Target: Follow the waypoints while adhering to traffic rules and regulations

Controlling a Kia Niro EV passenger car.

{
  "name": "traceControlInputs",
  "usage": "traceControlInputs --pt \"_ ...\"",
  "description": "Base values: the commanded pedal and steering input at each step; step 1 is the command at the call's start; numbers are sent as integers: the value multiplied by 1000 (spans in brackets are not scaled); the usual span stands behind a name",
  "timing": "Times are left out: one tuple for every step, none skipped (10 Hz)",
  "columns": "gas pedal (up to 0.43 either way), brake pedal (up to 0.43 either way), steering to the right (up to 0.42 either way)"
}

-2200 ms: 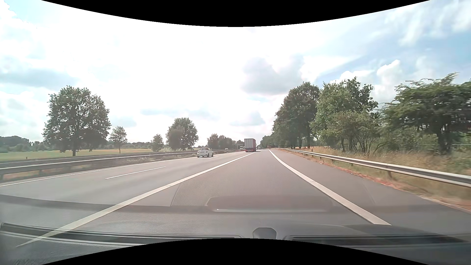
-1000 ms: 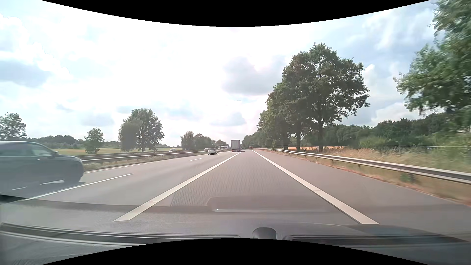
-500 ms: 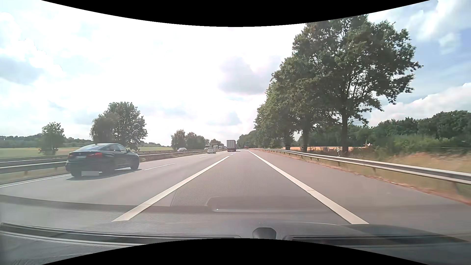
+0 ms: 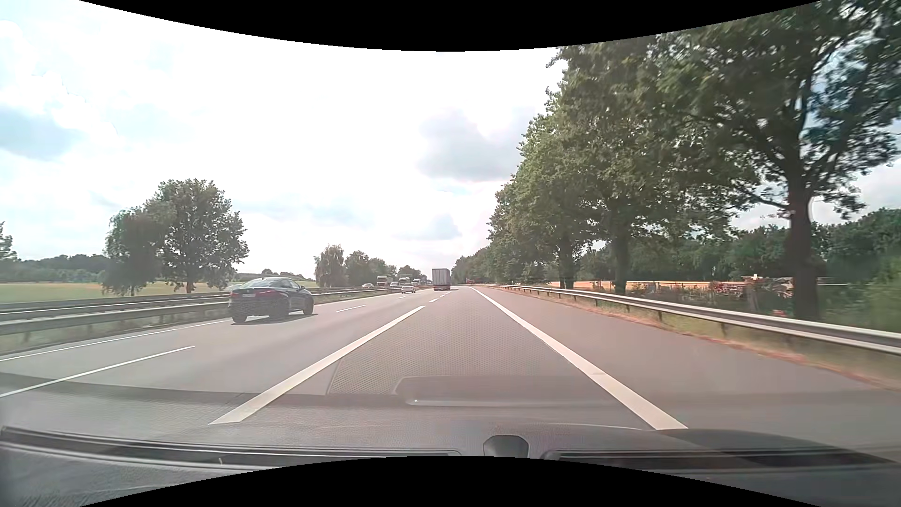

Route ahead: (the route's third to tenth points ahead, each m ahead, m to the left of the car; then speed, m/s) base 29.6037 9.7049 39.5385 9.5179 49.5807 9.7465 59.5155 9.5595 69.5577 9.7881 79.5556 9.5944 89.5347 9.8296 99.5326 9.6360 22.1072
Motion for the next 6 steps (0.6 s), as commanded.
traceControlInputs --pt "799 0 -2" --pt "799 0 -2" --pt "799 0 -3" --pt "799 0 -4" --pt "811 0 -7" --pt "811 0 -7"
